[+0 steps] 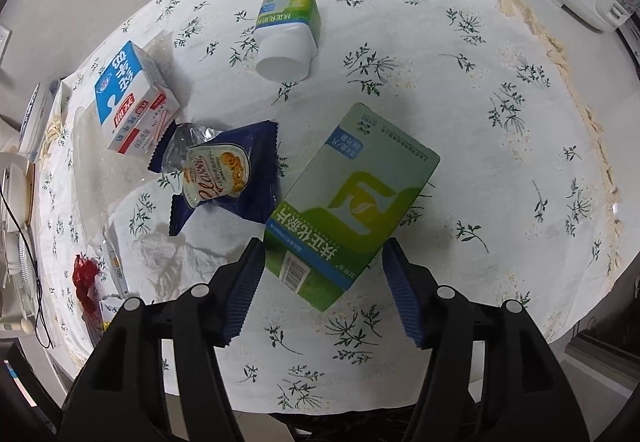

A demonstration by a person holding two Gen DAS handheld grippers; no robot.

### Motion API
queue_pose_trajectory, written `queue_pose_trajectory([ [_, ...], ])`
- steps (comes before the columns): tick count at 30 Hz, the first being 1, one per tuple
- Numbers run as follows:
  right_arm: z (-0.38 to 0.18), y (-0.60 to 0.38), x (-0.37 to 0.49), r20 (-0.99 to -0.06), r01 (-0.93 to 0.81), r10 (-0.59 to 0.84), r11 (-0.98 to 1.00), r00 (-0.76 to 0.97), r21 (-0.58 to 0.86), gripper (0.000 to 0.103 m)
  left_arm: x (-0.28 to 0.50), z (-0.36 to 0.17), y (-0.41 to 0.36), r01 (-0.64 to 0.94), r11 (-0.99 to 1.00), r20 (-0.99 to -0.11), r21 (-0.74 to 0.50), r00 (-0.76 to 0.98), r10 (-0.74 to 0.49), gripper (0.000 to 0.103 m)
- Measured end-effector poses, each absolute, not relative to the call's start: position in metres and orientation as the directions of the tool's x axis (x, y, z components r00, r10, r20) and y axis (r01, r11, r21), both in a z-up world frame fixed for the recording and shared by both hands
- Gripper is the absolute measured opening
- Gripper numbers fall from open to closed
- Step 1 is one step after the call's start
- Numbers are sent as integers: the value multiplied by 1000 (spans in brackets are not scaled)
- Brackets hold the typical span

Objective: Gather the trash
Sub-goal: 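Lift the purple strip and green box, carrying both toward the trash bin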

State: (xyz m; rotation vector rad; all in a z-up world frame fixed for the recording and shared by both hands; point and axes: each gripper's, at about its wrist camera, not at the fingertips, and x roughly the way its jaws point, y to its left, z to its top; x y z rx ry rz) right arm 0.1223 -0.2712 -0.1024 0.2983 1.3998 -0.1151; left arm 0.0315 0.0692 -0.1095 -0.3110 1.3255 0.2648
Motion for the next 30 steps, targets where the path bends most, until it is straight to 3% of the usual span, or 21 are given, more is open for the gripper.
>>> queue_pose_trajectory([
  [13, -98, -265, 116, -971, 216, 83, 967, 223, 133, 46, 20, -91, 75, -352, 930, -965, -106, 264, -10, 13],
  [14, -97, -264, 116, -972, 206, 80, 970, 222, 127, 39, 20, -90, 74, -351, 930, -964, -108, 266, -12, 13],
  [18, -97, -266, 115, -973, 186, 84, 974, 213, 125, 39, 18, -90, 72, -345, 932, -963, -112, 270, -16, 13],
  [21, -94, -268, 113, -972, 192, 100, 971, 212, 141, 43, 18, -90, 71, -342, 932, -962, -115, 272, -19, 13],
  [23, -88, -269, 113, -969, 196, 119, 967, 218, 163, 62, 17, -89, 70, -340, 933, -962, -115, 273, -20, 13],
  [30, -75, -289, 122, -967, 269, 137, 943, 216, 194, 70, 18, -86, 66, -333, 936, -960, -112, 281, -15, 13],
])
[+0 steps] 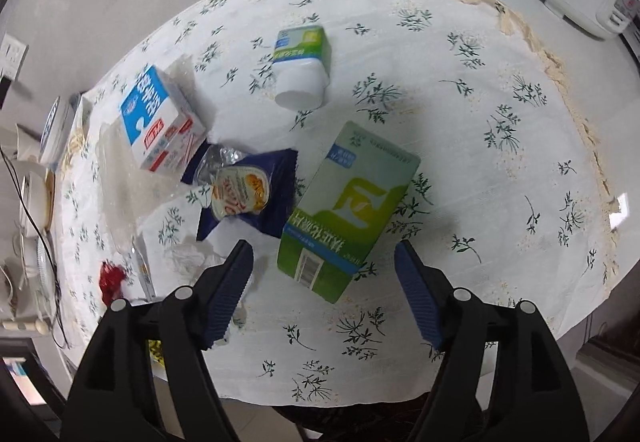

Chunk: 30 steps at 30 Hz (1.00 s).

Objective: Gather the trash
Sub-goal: 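Lift the purple strip and green box, carrying both toward the trash bin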

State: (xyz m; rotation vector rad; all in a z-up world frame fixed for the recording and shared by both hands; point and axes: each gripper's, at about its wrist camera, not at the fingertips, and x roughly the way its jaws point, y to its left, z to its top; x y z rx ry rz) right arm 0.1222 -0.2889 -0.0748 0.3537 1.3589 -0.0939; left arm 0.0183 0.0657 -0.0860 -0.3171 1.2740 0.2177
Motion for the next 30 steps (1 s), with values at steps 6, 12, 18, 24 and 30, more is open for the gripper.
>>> queue_pose_trajectory([
  [6, -87, -300, 144, -979, 347, 107, 924, 174, 163, 70, 20, -85, 65, -328, 938, -959, -109, 285, -12, 13],
  [12, -100, -303, 152, -982, 368, 103, 917, 158, 155, 57, 21, -83, 63, -320, 941, -958, -107, 288, -11, 13],
  [18, -94, -305, 146, -977, 360, 110, 917, 183, 171, 50, 17, -77, 64, -315, 942, -954, -111, 301, -12, 13],
  [24, -77, -304, 131, -971, 330, 112, 927, 212, 179, 50, 12, -66, 60, -292, 948, -944, -125, 330, -23, 13],
  [30, -56, -294, 107, -962, 271, 107, 946, 250, 176, 50, 1, -54, 55, -265, 954, -933, -138, 357, -36, 13],
])
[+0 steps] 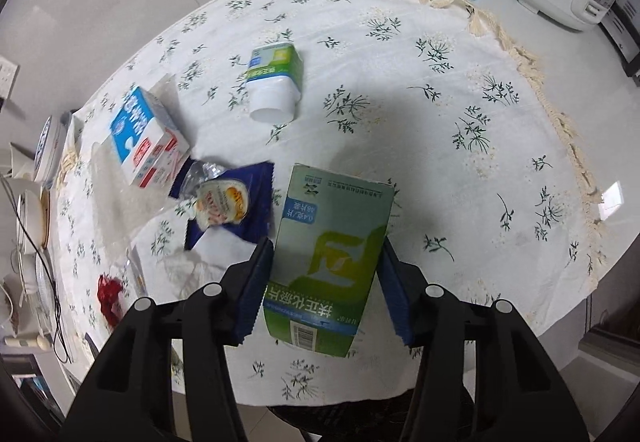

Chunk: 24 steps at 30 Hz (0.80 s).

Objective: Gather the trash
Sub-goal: 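Lift the purple strip and green box, carrying both toward the trash bin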

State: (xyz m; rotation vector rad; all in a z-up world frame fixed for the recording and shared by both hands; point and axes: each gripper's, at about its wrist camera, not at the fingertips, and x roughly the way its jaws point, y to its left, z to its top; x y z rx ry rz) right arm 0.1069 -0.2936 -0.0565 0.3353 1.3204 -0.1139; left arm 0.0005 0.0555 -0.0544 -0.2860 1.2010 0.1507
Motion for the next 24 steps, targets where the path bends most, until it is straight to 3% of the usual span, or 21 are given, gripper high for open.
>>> queue_pose_trajectory([
  [24, 12, -242, 1, -880, 33, 97, 991, 464, 127, 50, -48, -25, 21, -100, 985, -903, -137, 422, -83, 13],
])
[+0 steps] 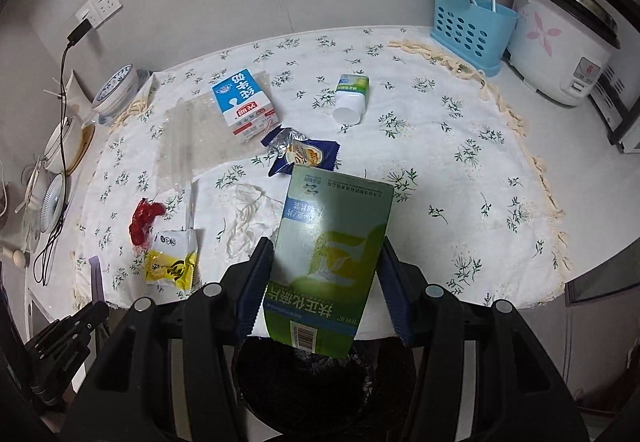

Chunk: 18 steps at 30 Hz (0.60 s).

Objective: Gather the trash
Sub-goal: 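Lift the purple strip and green box, carrying both toward the trash bin, then lower both tools over the black bin and open them to drop items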

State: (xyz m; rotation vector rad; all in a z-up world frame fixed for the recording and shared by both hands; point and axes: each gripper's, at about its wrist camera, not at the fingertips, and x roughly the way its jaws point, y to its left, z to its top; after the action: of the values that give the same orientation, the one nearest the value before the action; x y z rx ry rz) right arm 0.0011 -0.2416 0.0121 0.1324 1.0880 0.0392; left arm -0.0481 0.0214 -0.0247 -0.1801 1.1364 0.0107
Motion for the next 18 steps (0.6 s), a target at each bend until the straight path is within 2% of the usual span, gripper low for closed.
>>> queue_pose_trajectory([
  [18, 12, -227, -59, -863, -56, 148, 989, 482, 138, 50, -88, -25, -3, -28, 988, -893, -152, 433, -125, 13],
])
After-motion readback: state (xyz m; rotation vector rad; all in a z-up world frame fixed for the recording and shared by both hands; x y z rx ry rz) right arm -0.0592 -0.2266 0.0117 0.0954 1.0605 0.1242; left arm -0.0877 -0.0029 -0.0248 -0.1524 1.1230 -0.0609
